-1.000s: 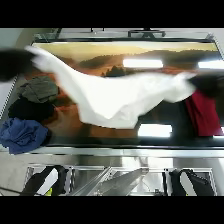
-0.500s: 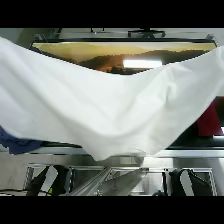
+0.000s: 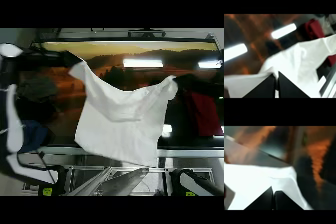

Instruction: Fold the shirts.

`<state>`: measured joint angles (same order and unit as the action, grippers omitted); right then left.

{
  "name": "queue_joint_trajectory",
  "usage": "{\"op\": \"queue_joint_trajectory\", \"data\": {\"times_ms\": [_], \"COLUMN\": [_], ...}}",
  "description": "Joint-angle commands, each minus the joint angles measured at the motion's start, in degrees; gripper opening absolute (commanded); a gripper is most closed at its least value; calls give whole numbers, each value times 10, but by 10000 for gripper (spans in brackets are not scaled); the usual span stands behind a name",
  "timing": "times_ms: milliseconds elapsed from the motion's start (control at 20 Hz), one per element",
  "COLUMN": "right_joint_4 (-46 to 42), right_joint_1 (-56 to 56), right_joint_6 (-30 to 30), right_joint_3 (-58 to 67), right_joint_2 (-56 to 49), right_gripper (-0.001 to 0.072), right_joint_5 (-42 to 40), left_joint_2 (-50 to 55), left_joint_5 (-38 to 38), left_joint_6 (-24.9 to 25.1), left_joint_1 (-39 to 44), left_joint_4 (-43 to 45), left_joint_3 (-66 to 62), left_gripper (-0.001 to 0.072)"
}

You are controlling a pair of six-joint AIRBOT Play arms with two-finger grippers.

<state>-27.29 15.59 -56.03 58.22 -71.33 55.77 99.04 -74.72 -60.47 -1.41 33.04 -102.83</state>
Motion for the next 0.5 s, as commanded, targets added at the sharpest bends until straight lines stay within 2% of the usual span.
{"op": "queue_joint_trajectory", "data": {"times_ms": [0, 100, 150, 200, 300, 400, 450], "right_joint_4": [-21, -25, -33, -50, -109, -160, -162], "right_joint_1": [-5, 21, 40, 58, 88, 92, 89], "right_joint_6": [5, 5, 6, 6, 5, -9, -7], "right_joint_3": [-23, -3, 11, 34, 94, 148, 169], "right_joint_2": [-133, -159, -158, -157, -157, -157, -157], "right_gripper": [30, 298, 356, 406, 417, 638, 652], "right_joint_5": [-75, -48, -25, 0, 71, 111, 131], "left_joint_2": [199, 233, 226, 208, 153, 104, 76], "left_joint_5": [-20, -65, -85, -103, -134, -154, -158], "left_joint_6": [-53, -80, -87, -87, -87, -87, -87], "left_joint_1": [28, 13, 2, -11, -37, -56, -60], "left_joint_4": [38, 28, 30, 30, 37, 39, 54], "left_joint_3": [-142, -204, -200, -171, -75, 18, 70], "left_gripper": [42, 633, 710, 710, 709, 708, 709]}}
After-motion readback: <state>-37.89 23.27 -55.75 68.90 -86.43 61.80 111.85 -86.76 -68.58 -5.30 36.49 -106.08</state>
